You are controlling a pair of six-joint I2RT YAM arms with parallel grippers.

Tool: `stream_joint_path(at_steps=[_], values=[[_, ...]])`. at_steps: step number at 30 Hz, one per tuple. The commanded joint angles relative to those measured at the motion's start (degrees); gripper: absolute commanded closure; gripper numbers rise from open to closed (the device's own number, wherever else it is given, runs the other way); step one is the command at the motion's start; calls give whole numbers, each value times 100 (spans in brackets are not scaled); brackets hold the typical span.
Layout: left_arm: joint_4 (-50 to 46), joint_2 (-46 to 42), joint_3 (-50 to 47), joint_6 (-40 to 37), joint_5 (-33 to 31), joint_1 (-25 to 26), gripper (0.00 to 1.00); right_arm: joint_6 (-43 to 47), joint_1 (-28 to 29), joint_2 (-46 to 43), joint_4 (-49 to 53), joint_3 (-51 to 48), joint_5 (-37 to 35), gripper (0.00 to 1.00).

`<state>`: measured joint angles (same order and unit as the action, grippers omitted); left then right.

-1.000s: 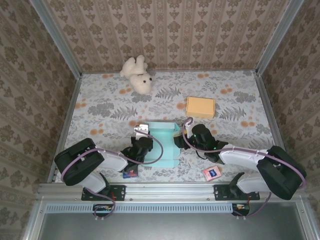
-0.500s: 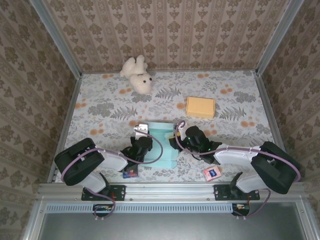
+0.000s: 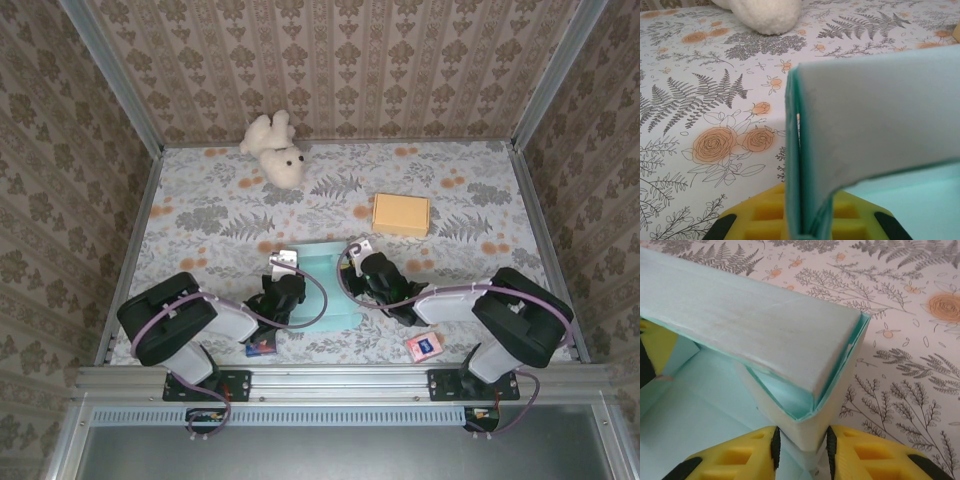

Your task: Fold the paper box

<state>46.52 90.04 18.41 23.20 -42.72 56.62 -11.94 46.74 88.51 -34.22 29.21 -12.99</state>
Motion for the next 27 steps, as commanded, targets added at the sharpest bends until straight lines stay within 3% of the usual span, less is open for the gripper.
stream_joint_path(at_steps=[1,16,20,27], values=[[129,151,170,20,190,171,100,244,116,197,-907,191,-299,67],[180,457,329,157,372,222,100,623,391,1616,-2737,137,-1674,68],[-29,445,378,309,261,218,100,601,413,1838,-2742,207,-2169,69],[-1615,195,652,1446,-745,218,100,-96,420,1784,-1597,315,-4280,71]])
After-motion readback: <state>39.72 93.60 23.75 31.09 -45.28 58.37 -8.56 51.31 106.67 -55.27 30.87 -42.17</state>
